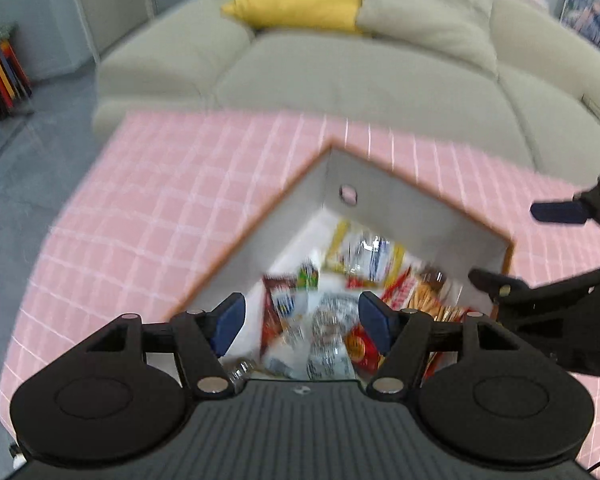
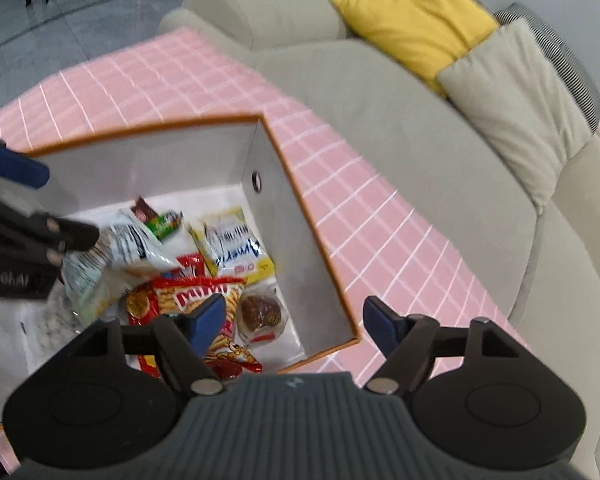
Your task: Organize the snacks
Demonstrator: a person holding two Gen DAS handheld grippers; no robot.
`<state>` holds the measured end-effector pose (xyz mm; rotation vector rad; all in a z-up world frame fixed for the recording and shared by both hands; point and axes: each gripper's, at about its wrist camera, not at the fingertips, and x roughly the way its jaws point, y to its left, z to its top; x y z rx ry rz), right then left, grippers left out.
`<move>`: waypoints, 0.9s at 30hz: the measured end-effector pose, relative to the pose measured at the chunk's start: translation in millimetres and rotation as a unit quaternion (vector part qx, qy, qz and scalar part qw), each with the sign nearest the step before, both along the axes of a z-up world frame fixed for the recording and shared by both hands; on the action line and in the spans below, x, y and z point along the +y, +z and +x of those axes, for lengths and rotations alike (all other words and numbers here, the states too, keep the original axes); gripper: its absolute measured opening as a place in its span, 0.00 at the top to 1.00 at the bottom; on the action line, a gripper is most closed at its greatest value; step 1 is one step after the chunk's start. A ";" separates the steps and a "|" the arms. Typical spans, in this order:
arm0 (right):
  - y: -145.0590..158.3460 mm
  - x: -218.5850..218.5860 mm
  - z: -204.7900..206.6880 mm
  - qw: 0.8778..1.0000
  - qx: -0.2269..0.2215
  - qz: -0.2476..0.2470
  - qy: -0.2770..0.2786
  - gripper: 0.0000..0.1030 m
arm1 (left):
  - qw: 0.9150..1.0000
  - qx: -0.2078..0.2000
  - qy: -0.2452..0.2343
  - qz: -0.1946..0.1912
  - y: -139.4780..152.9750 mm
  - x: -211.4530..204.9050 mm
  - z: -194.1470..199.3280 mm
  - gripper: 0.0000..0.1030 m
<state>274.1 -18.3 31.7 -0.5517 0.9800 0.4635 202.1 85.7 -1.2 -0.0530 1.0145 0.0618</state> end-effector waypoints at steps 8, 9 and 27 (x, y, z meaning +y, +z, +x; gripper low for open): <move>66.5 -14.6 -35.8 0.996 -0.049 0.071 -0.010 0.22 | 0.990 -0.130 -0.017 0.048 75.1 -7.5 -43.0 0.26; 75.4 -17.4 -42.5 0.995 -0.055 0.084 -0.014 0.20 | 0.988 -0.145 -0.019 0.054 83.4 -9.7 -49.7 0.26; 104.7 -63.8 -203.4 0.958 -0.150 0.221 -0.102 0.06 | 0.958 -0.265 0.002 0.114 91.3 -45.7 -162.0 0.10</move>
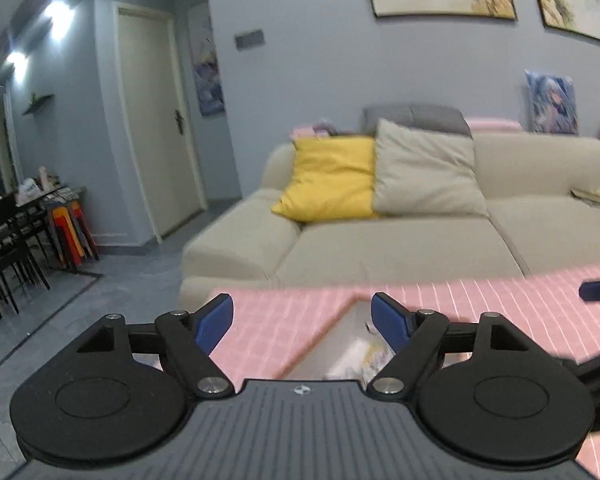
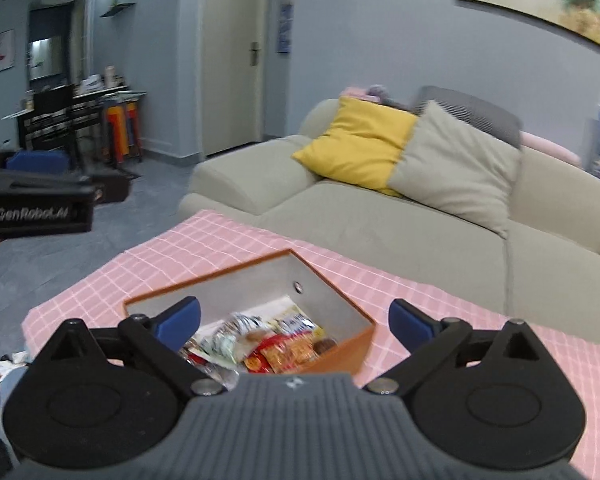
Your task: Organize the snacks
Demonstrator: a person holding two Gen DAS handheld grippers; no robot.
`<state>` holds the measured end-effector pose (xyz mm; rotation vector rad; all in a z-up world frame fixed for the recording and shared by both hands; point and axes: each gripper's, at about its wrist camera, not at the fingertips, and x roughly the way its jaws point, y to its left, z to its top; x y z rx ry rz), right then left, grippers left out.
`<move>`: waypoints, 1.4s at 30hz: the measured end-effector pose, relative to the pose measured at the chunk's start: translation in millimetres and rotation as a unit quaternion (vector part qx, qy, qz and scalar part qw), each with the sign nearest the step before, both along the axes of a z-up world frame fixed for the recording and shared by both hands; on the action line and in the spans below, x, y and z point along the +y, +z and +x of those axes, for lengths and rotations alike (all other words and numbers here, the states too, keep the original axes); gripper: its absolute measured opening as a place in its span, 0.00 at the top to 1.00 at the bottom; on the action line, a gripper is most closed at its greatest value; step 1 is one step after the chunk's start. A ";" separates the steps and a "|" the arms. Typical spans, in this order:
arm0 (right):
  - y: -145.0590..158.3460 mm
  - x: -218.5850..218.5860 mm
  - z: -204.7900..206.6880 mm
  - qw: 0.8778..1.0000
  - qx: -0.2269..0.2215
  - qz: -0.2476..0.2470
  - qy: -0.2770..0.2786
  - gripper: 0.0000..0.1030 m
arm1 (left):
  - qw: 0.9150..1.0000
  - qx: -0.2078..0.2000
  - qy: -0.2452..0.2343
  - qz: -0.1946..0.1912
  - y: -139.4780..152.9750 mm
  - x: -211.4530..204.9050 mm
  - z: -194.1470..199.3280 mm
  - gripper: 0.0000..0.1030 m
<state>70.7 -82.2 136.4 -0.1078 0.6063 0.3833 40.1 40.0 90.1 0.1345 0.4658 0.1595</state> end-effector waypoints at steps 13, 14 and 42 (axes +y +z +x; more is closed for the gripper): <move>-40.4 10.3 -53.7 0.999 0.018 -0.010 -0.039 0.04 | 0.995 0.101 -0.004 -0.023 -47.6 3.2 -30.0 0.10; -40.7 10.2 -55.7 0.999 0.017 -0.008 -0.043 0.04 | 0.994 0.106 -0.001 -0.023 -50.0 2.8 -31.8 0.10; -40.8 1.7 -62.7 0.998 0.026 0.013 -0.053 0.04 | 0.992 0.125 0.000 -0.023 -51.3 4.7 -36.4 0.10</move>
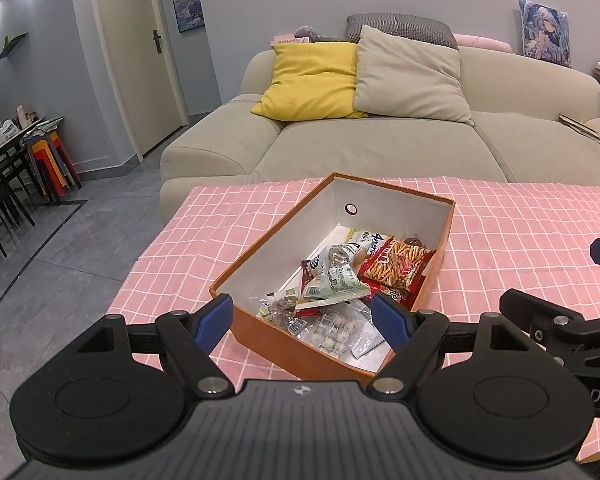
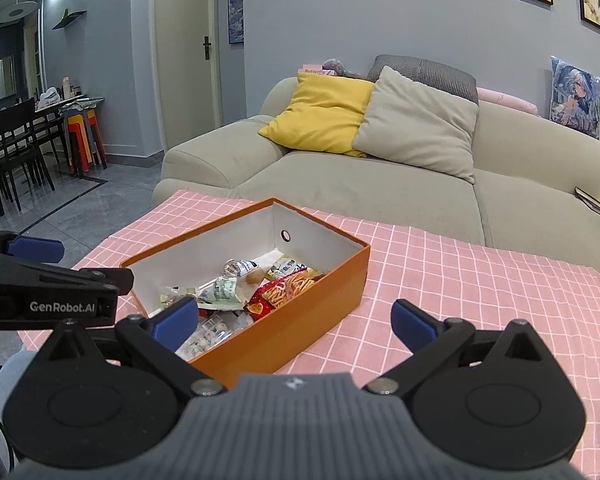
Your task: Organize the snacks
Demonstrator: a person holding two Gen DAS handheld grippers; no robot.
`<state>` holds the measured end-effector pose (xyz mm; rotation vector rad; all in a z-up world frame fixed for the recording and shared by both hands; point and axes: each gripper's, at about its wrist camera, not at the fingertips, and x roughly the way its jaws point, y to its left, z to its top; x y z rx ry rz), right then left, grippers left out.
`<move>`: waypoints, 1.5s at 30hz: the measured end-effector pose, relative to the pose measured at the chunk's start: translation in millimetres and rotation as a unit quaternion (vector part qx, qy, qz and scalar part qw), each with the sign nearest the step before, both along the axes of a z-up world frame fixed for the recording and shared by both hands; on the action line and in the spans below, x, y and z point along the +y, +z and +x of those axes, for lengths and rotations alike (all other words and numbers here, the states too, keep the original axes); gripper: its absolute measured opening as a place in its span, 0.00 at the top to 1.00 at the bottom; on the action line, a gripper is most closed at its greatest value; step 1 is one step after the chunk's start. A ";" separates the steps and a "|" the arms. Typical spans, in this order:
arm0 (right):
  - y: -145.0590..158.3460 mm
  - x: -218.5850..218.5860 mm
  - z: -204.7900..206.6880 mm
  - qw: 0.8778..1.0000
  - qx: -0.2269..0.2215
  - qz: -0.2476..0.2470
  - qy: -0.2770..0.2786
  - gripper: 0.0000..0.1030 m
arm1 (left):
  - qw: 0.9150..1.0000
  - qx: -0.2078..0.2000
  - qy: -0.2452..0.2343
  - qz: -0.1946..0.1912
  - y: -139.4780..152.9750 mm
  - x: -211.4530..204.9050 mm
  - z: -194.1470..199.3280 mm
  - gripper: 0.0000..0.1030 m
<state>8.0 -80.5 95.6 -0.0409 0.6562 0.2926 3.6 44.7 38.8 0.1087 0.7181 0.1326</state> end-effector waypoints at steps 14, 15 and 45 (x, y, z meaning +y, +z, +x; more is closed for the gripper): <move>-0.5 -2.1 1.2 1.000 0.004 0.002 0.002 0.04 | 1.000 0.000 -0.001 0.000 0.0 -0.4 1.0 0.10; -0.4 -2.1 1.2 1.000 0.004 0.002 0.002 0.04 | 1.000 0.000 -0.002 0.000 -0.1 -0.2 1.2 0.10; -0.6 -3.1 2.5 1.000 0.004 0.003 0.002 0.04 | 1.000 0.003 -0.002 -0.003 0.3 -0.1 1.0 0.11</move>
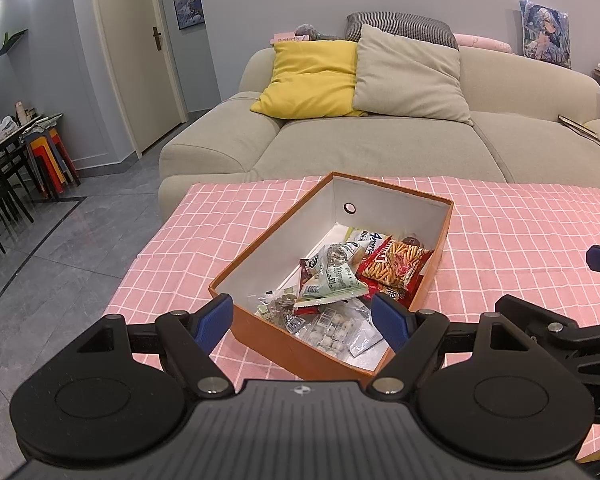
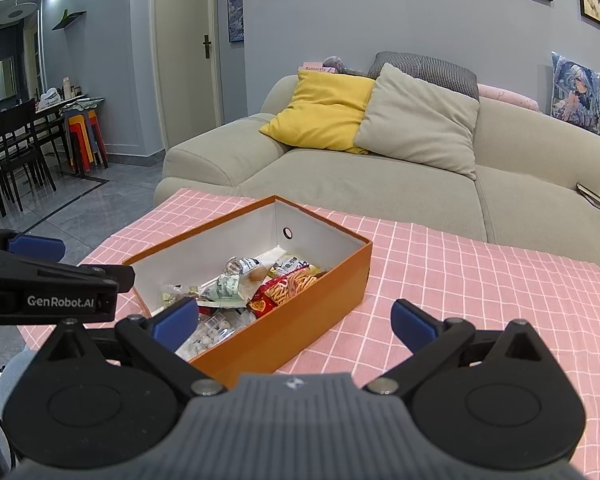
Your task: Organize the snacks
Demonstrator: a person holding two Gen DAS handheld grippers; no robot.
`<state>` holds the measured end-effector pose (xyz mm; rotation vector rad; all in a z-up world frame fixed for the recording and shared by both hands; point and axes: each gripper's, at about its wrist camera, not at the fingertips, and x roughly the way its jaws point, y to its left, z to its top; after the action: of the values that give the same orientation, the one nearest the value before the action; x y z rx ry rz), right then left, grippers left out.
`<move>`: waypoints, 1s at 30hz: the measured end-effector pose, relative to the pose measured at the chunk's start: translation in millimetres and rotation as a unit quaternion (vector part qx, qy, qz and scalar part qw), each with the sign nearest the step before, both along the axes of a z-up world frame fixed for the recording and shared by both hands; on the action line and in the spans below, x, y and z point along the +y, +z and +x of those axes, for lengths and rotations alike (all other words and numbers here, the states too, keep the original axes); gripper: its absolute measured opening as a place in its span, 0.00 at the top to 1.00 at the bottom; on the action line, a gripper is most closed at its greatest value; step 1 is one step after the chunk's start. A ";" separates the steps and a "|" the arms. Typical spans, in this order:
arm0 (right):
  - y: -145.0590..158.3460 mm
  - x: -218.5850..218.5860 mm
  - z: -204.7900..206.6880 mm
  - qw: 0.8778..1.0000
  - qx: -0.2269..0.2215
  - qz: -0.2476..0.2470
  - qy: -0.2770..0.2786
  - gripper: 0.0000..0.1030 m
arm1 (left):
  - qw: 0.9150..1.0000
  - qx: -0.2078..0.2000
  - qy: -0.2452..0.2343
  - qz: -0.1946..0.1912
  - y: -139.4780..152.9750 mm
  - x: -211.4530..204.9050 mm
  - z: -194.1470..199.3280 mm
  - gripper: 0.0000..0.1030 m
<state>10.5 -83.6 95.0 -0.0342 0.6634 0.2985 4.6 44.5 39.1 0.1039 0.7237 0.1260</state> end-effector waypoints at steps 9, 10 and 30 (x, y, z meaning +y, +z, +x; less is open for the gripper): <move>-1.0 -1.0 -0.6 1.000 0.001 0.001 -0.001 0.04 | 1.000 0.001 0.000 0.000 -0.1 0.0 -0.5 0.11; -1.0 -1.1 -0.6 1.000 0.000 0.001 -0.001 0.04 | 1.000 0.001 0.000 0.001 0.0 -0.3 -0.7 0.11; -1.5 -1.7 -1.8 1.000 0.006 0.001 -0.005 0.04 | 1.000 0.007 0.001 -0.003 -3.1 -0.1 -1.6 0.11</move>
<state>8.7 -85.2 93.5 -0.0277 0.6755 0.2897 3.0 44.4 36.0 0.0975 0.7383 0.1253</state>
